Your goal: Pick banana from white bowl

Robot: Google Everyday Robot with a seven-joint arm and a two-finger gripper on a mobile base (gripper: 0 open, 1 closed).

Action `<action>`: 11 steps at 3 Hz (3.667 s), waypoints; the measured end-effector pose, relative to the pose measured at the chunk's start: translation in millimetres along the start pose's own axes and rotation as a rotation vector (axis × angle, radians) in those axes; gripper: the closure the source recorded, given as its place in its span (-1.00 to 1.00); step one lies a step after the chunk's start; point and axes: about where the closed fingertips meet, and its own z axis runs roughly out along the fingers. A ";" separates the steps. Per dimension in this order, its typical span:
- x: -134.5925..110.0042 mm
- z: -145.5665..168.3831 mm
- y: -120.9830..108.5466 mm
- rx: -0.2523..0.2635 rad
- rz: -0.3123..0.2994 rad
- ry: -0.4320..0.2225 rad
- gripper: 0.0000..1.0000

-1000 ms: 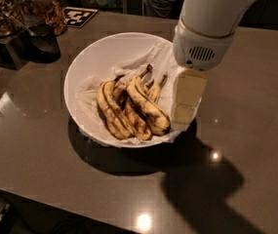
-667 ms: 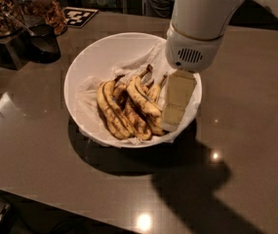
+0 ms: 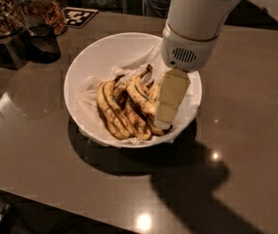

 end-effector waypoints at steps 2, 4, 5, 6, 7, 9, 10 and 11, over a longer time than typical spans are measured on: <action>-2.7 14.7 -2.7 -0.020 0.079 0.026 -0.99; -5.3 23.5 -0.7 -0.040 0.085 0.041 -0.48; -8.8 27.8 0.6 -0.056 0.068 0.055 -0.48; -12.5 34.6 1.9 -0.079 0.052 0.073 -0.48; -17.8 44.3 2.8 -0.114 0.039 0.092 -0.44; -36.7 61.7 -4.9 -0.162 0.015 0.116 -0.06; -36.9 61.7 -4.9 -0.162 0.014 0.116 0.41; -36.9 61.7 -4.9 -0.162 0.014 0.116 0.85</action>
Offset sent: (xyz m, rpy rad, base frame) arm 0.0036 -0.0012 -0.0247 -0.0232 0.0866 -0.1129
